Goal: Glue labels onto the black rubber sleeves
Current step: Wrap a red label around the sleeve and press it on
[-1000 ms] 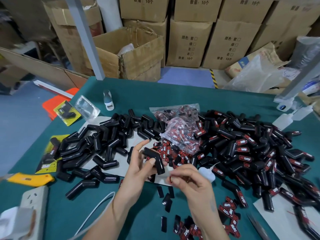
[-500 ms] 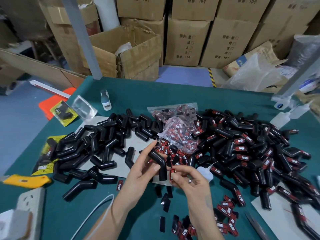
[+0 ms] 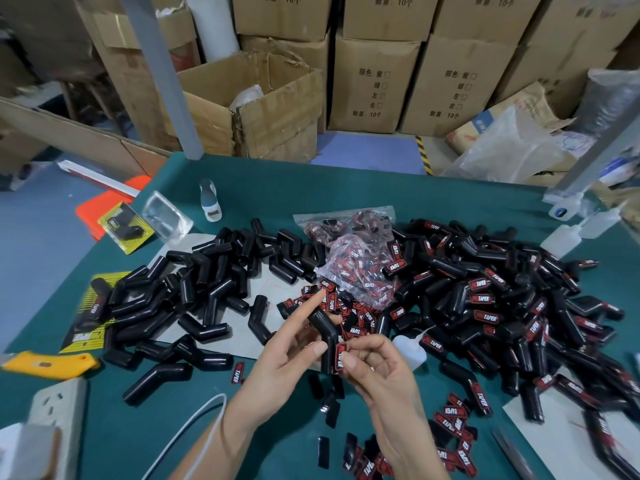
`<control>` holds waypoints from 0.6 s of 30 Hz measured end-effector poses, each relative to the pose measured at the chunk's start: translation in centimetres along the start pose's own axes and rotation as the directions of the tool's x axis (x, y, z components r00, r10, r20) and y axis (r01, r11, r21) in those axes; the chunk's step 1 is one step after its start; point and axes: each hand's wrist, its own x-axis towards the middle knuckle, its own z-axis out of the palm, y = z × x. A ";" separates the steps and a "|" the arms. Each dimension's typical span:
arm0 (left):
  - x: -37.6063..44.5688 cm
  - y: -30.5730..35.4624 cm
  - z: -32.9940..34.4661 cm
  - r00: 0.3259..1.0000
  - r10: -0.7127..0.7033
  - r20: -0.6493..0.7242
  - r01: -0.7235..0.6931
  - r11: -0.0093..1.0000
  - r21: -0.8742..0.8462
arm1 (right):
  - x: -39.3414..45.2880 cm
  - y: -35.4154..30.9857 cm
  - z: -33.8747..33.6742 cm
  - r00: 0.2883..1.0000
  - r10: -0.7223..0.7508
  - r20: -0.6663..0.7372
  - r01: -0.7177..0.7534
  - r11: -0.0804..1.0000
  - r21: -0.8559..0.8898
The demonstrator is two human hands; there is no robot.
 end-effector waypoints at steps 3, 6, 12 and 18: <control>-0.1 0.3 0.1 1.000 0.014 0.008 -0.014 1.000 0.004 | -0.1 0.1 0.1 1.000 -0.003 -0.011 0.003 1.000 0.009; -0.1 0.4 0.0 1.000 0.025 0.015 -0.025 0.999 0.019 | -0.2 0.0 0.1 1.000 0.007 -0.017 -0.006 1.000 0.020; -0.2 0.5 0.1 0.999 0.024 0.043 -0.024 1.000 0.002 | -0.2 0.1 -0.1 1.000 0.000 -0.021 0.000 0.999 0.034; -0.1 0.3 0.0 0.999 0.021 0.036 -0.023 0.998 0.051 | -0.1 0.1 -0.1 1.000 0.007 -0.014 -0.007 1.000 0.020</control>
